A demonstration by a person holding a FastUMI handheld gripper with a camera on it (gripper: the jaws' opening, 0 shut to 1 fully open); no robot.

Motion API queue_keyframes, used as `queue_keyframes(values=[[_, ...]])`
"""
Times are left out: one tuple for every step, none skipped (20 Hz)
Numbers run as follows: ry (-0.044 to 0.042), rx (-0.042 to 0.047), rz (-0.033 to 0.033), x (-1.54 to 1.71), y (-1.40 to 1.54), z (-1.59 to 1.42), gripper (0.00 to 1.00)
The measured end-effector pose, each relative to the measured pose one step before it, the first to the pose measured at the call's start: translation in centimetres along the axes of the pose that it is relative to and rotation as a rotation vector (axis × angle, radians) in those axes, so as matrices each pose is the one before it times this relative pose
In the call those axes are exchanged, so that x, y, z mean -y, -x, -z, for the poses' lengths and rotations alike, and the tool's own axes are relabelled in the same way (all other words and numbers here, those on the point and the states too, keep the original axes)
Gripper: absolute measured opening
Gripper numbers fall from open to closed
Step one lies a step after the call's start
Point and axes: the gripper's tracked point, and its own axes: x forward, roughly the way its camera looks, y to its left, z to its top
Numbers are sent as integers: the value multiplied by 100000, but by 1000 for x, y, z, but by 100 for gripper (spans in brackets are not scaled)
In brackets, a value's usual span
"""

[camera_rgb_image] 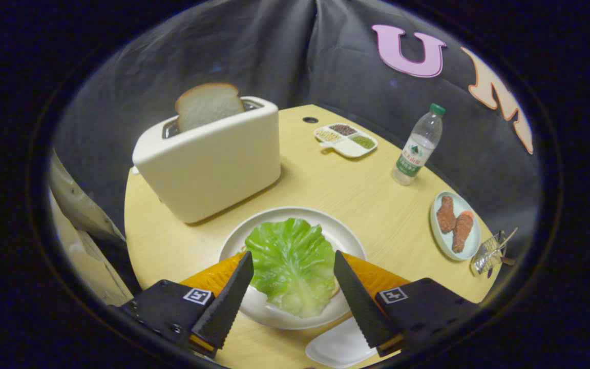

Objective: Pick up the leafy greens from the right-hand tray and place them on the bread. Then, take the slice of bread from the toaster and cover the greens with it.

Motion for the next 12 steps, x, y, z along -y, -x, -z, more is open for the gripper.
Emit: queue_keyframes(values=[[-1140,2964,705,-238,706,-1644,100],[-746,2973,540,-330,514,-1788,100],[-334,2575,516,-458,419,-1742,100],[71,1772,414,-515,203,-1627,100],[44,1108,-54,-812,130,-1354,100],[25,919,-448,-814,-148,-1247,100],[-274,999,-286,-829,-335,-1140,100],[-497,735,-589,-994,-180,-1121,100],[-1191,454,-1053,-1230,-361,-867,100],[-1660,163,-2150,-1350,-454,-791,100],[-2621,1056,-2306,-1286,-652,-780,100],[-3776,607,-2521,-1352,-709,-664,100]])
